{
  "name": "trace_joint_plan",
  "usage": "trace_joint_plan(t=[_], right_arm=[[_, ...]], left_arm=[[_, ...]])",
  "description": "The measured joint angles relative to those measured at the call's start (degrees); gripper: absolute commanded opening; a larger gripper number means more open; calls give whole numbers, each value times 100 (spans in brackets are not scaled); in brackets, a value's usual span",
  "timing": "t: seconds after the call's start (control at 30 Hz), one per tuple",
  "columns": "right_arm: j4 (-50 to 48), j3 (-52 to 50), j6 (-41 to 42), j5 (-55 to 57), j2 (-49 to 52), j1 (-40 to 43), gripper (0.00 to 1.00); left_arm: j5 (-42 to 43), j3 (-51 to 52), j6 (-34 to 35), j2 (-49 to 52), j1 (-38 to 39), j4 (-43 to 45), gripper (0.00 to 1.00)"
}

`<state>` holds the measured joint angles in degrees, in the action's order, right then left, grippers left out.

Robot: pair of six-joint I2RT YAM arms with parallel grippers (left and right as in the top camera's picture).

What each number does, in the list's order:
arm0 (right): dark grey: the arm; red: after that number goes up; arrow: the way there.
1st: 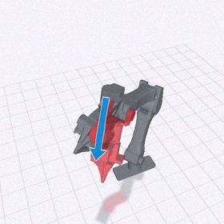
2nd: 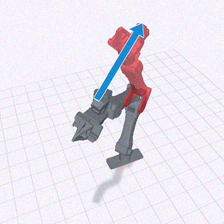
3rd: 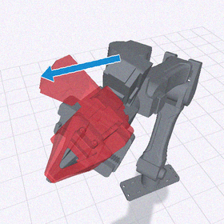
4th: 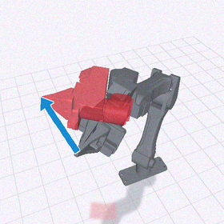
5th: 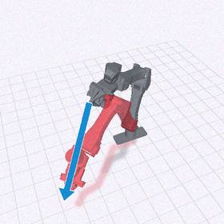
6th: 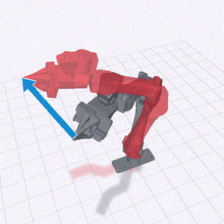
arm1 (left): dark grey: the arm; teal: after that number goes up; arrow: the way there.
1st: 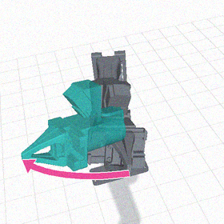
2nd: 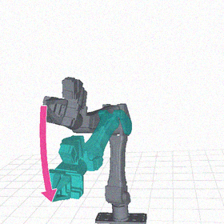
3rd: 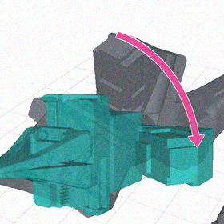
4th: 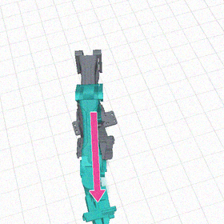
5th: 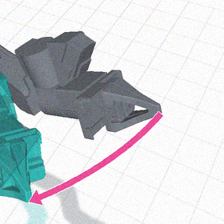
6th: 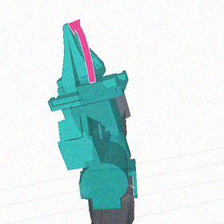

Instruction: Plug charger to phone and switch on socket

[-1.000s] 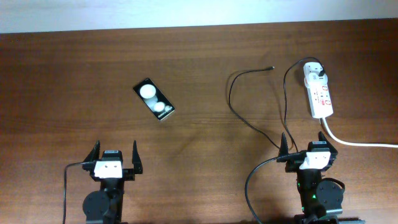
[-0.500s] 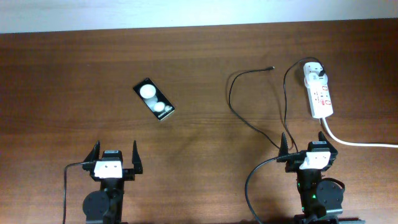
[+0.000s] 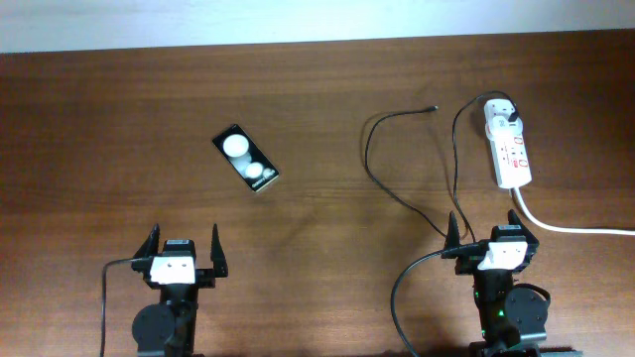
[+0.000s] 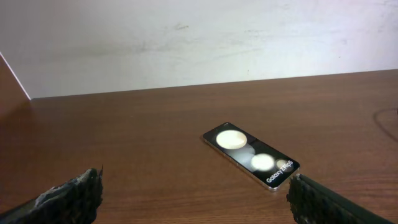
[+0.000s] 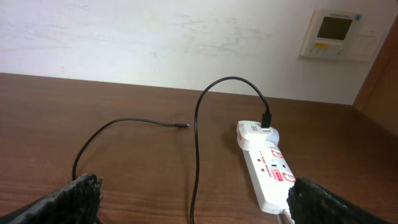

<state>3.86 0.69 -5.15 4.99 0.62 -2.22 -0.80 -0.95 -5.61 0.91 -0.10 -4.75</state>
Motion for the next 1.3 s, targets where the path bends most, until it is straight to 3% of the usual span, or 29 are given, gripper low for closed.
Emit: trace_joint_plan(t=[0.87,1.13,1.3], right_arm=[[0,0,-4,0,2,0,99],[0,0,-4,0,2,0,99],[0,0,0,0,2,0,99]], left_arm=[[0,0,0,0,0,2,99],[1058,-13,2,0,0,428,99],[1241,-568,79,0,0,426,99]])
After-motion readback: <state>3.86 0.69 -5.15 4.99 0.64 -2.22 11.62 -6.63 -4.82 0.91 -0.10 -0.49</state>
